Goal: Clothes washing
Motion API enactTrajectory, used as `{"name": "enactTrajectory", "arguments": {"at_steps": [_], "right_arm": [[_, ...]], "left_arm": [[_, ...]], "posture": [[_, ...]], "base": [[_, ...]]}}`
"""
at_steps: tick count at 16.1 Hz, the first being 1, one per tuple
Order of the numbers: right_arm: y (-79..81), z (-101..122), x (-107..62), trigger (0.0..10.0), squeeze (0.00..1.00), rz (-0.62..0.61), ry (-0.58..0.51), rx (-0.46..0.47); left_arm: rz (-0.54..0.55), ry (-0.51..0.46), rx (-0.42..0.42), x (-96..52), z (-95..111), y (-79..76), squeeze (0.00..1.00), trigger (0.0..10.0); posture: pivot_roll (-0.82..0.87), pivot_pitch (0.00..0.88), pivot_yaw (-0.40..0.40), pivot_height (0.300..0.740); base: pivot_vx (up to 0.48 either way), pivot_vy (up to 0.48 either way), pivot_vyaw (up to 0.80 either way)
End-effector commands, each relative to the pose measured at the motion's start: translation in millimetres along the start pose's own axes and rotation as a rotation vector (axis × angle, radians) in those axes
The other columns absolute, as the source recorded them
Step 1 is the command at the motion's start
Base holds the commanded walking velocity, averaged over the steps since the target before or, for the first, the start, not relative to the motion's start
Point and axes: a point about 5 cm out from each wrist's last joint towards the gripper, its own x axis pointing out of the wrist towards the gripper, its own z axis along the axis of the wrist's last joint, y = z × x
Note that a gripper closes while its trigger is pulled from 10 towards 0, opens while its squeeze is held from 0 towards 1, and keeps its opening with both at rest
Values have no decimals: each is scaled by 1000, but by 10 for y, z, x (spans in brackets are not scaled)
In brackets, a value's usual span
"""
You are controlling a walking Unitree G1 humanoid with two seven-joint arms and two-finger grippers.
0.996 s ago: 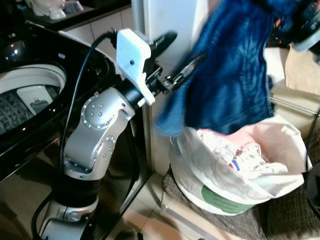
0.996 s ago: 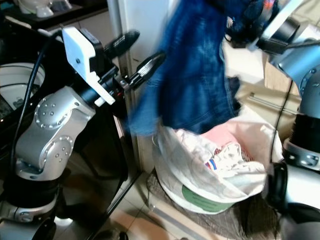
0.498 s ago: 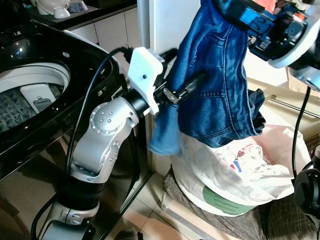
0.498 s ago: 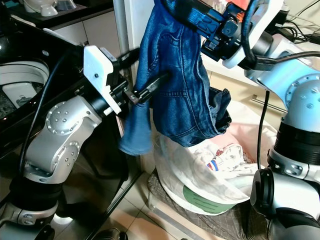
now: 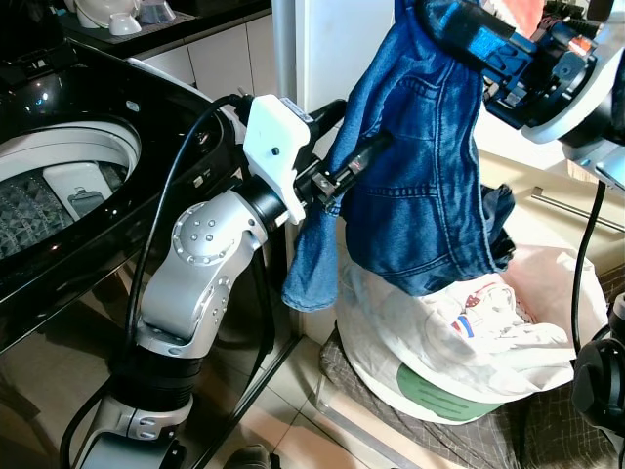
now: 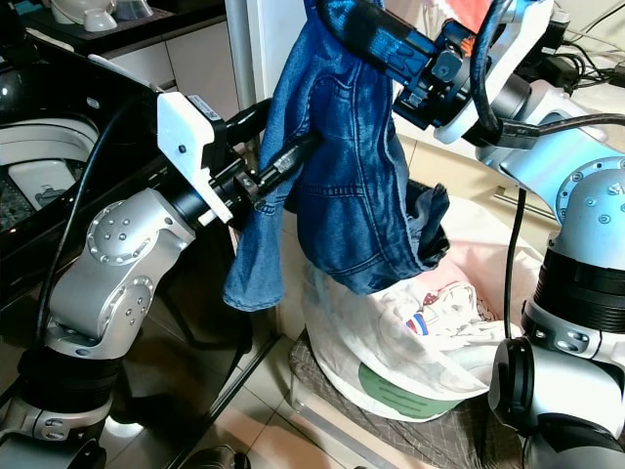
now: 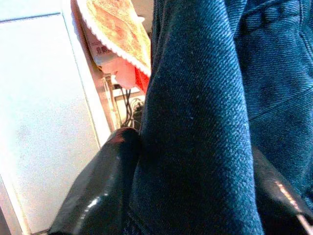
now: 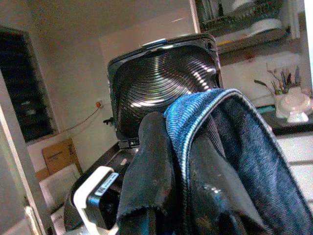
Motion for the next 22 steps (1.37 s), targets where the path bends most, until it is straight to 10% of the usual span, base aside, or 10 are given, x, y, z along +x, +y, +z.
{"name": "enactTrajectory", "arguments": {"at_steps": [1,12,13,14,18,19,20,22], "right_arm": [[77,48,8,0,0,37,-18,-16],[87,34,34,0,0,35,-28,-15],[80,37,36,8745,682,22,-27,-26],[71,36,35,10000,1000,11,-26,-27],[78,16,59,10000,1000,4,-28,-38],[84,-26,85,10000,749,-4,-3,-58],[111,-133,131,10000,0,-7,74,-103],[166,-281,214,10000,0,-1,144,-137]], "left_arm": [[7,-3,10,-17,11,30,0,0],[64,7,31,-54,43,201,0,0],[80,10,38,-62,50,243,0,0],[91,14,44,-68,53,273,0,0],[312,67,225,-179,210,884,0,0],[452,92,336,-266,381,1258,0,0],[595,116,457,-377,607,1600,0,0],[737,153,631,-502,879,1896,0,0]], "posture": [[-8,0,-2,740],[0,0,3,740],[1,0,3,740],[1,0,4,740],[7,0,0,740],[10,0,3,740],[9,0,5,740],[9,0,10,740]], "base": [[0,0,0],[0,0,0],[0,0,0],[0,0,0],[0,0,0],[0,0,0],[0,0,0],[0,0,0]]}}
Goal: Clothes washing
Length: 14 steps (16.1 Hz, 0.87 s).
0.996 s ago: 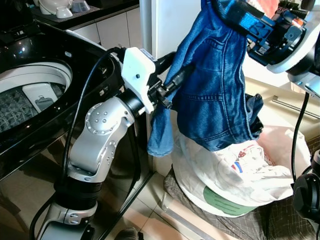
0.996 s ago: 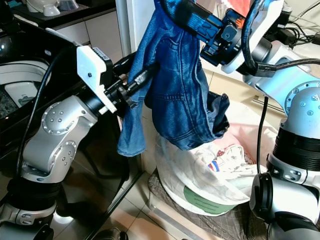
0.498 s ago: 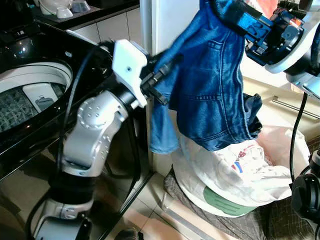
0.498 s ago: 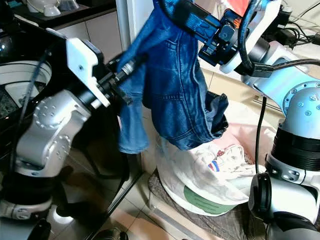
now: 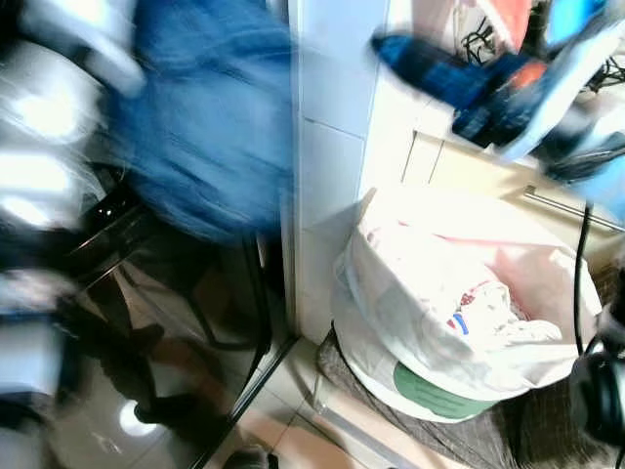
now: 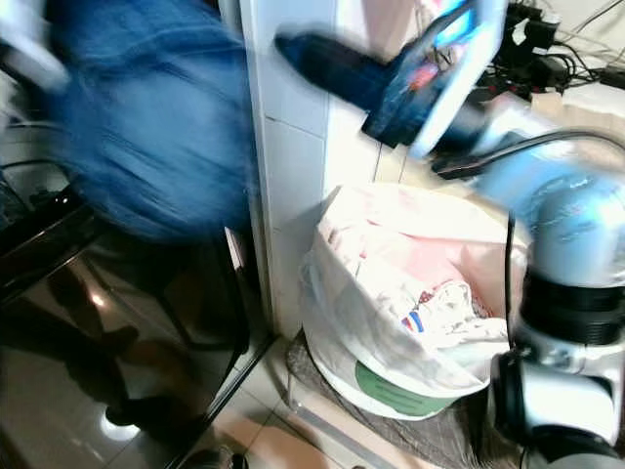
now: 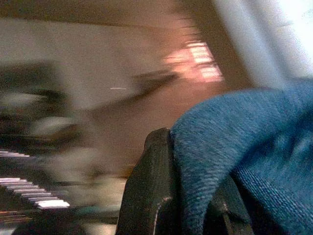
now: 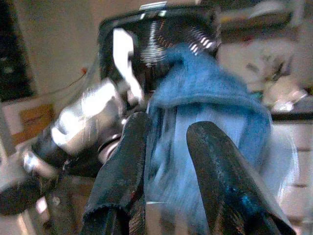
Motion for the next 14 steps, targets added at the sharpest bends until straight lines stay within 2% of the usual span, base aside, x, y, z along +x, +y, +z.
{"name": "enactTrajectory", "arguments": {"at_steps": [1,2,3,4,5,6,7,8,9,11,12,13,14], "right_arm": [[93,-40,84,10000,0,28,20,-37],[132,-104,136,10000,0,37,34,-40],[188,-235,231,10000,0,38,65,-50],[204,-333,294,10000,0,26,91,-54],[224,-457,371,10000,0,4,133,-67],[227,-596,448,10000,0,-35,178,-55],[220,-674,475,10000,0,-65,208,-47],[229,-758,497,10000,0,-91,239,-41],[277,-791,507,10000,0,-80,244,-33],[350,-841,511,10000,0,-48,255,-21],[349,-857,505,10000,0,-50,262,-19],[338,-873,501,10000,0,-60,268,-18],[327,-881,502,10000,0,-69,270,-19]], "left_arm": [[80,7,145,59,44,158,0,0],[139,47,266,81,37,295,0,0],[240,124,415,87,-38,502,0,0],[244,188,429,83,-162,539,0,0],[197,285,417,50,-413,467,0,0],[108,431,387,-54,-759,302,0,7882],[67,514,372,-141,-946,204,0,10000],[35,619,382,-269,-1160,110,0,10000],[30,682,417,-341,-1264,99,0,10000],[-2,783,413,-410,-1357,105,0,10000],[-4,794,378,-409,-1358,111,0,10000],[-8,794,350,-381,-1324,133,1000,10000],[-6,785,354,-334,-1268,169,1000,10000]], "posture": [[10,0,14,740],[12,0,14,740],[12,0,15,740],[13,0,15,740],[15,0,12,740],[10,0,10,740],[10,0,7,740],[5,0,5,740],[1,0,7,740],[3,0,6,740],[3,0,6,740],[7,0,4,740],[10,0,4,740]], "base": [[0,0,0],[0,0,0],[0,0,0],[0,0,0],[0,0,0],[0,0,0],[0,0,0],[0,0,0],[0,0,0],[0,0,0],[0,0,0],[0,0,0],[0,0,0]]}}
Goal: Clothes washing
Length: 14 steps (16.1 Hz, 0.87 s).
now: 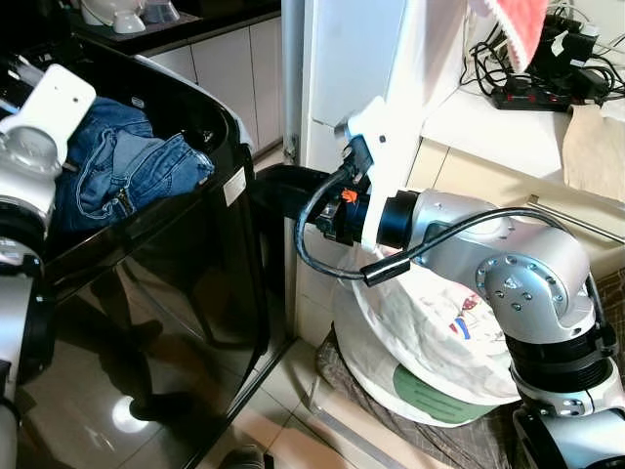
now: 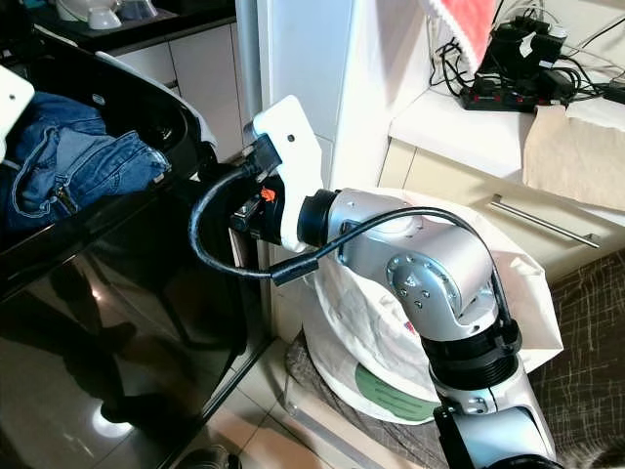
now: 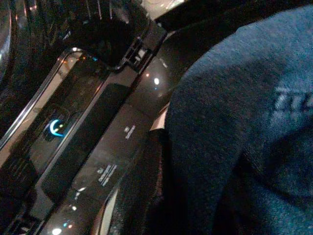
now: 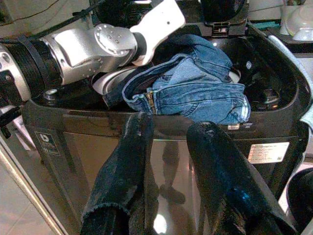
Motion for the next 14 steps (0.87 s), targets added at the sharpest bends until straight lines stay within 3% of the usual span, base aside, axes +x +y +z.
{"name": "enactTrajectory", "arguments": {"at_steps": [1,5,8,14], "right_arm": [[-13,-9,-11,10000,0,-20,7,-5],[-83,-1,-9,10000,0,-64,-1,-2],[-136,20,-15,10000,0,-102,-15,-5],[-57,38,-13,10000,0,-21,-35,11]], "left_arm": [[16,-14,-7,-7,109,146,1000,10000],[78,-33,13,-28,209,353,1000,10000],[170,-60,33,-71,287,604,1000,10000],[199,-57,24,-101,236,767,1000,10000]], "posture": [[10,0,4,740],[19,0,8,740],[22,0,13,740],[27,0,15,740]], "base": [[0,0,0],[0,0,0],[0,0,0],[0,0,0]]}}
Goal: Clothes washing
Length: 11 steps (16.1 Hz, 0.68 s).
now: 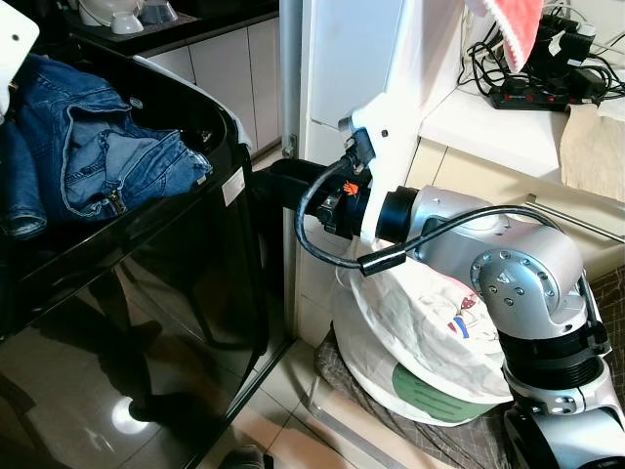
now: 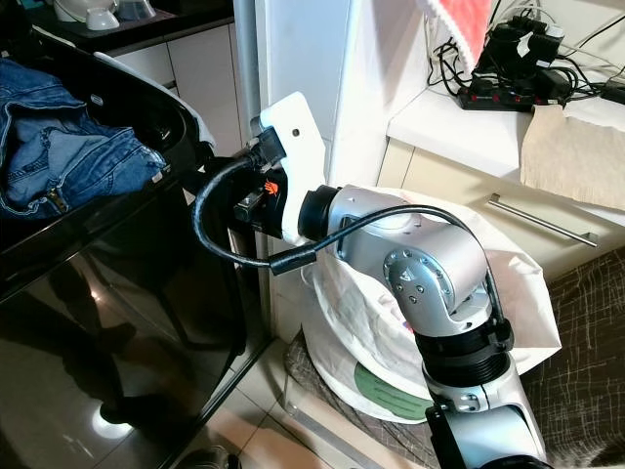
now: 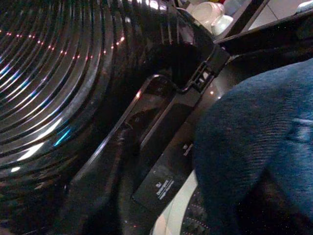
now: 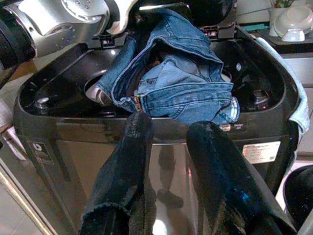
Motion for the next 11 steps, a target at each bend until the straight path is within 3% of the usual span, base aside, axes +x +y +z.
{"name": "enactTrajectory", "arguments": {"at_steps": [1,3,4,5,6,8,11], "right_arm": [[7,45,-25,10000,0,1,-17,-16],[-79,78,-26,10000,0,-69,-45,-8],[-102,73,-26,10000,0,-85,-44,-4],[-101,59,-26,10000,0,-82,-35,-6],[-84,43,-21,10000,0,-72,-25,-10],[-64,26,-29,10000,0,-63,-11,-19],[-62,-6,-60,10000,0,-60,12,-29]], "left_arm": [[48,-27,-3,-8,67,155,1000,10000],[257,-166,34,-51,233,400,1000,10000],[246,-190,18,-55,286,409,1000,10000],[47,-100,-25,-14,187,195,1000,10000],[-78,-48,-64,0,94,-12,1000,10000],[-107,-43,-68,2,51,-142,0,10000],[-173,0,-30,-3,-46,-262,0,10000]], "posture": [[27,0,15,740],[30,0,16,740],[31,0,16,740],[34,0,16,740],[31,0,20,740],[25,0,21,740],[22,0,17,740]], "base": [[0,0,0],[0,0,0],[0,0,0],[0,0,0],[0,0,0],[0,0,0],[0,0,0]]}}
